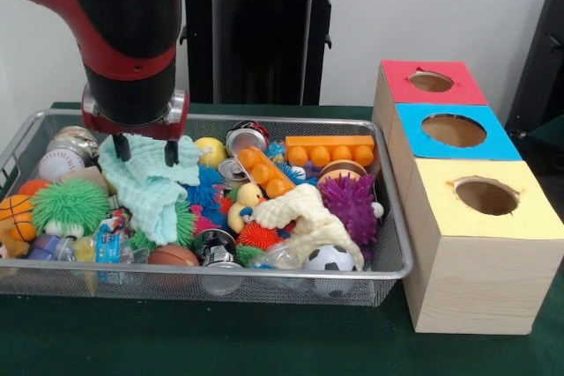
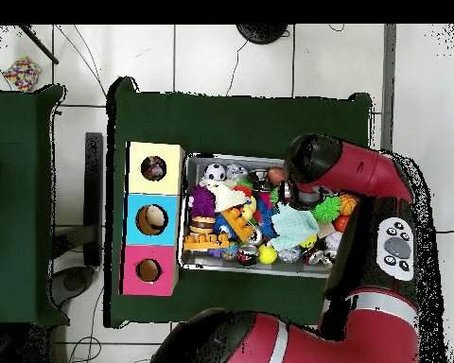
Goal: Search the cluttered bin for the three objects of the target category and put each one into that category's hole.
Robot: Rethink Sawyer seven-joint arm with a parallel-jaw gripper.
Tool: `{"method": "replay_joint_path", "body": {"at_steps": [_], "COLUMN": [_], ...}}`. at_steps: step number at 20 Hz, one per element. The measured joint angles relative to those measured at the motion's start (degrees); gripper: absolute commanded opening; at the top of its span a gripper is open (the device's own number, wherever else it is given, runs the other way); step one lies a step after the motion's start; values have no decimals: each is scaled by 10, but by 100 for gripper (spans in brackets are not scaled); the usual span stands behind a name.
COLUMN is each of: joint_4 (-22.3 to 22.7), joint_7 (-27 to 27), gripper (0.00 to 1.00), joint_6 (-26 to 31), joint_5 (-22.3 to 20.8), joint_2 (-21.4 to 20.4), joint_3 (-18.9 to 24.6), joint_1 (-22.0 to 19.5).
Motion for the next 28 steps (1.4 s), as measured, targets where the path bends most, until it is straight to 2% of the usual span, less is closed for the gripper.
{"method": "replay_joint_path", "body": {"at_steps": [10, 18, 28], "joint_4": [29, 79, 137], "joint_7": [3, 30, 56], "gripper": [100, 100, 100], "joint_6": [0, 0, 0], "joint_5": [85, 143, 166], "joint_2": [0, -1, -10], "joint_3": [0, -1, -4], "joint_1": [-7, -6, 7]}}
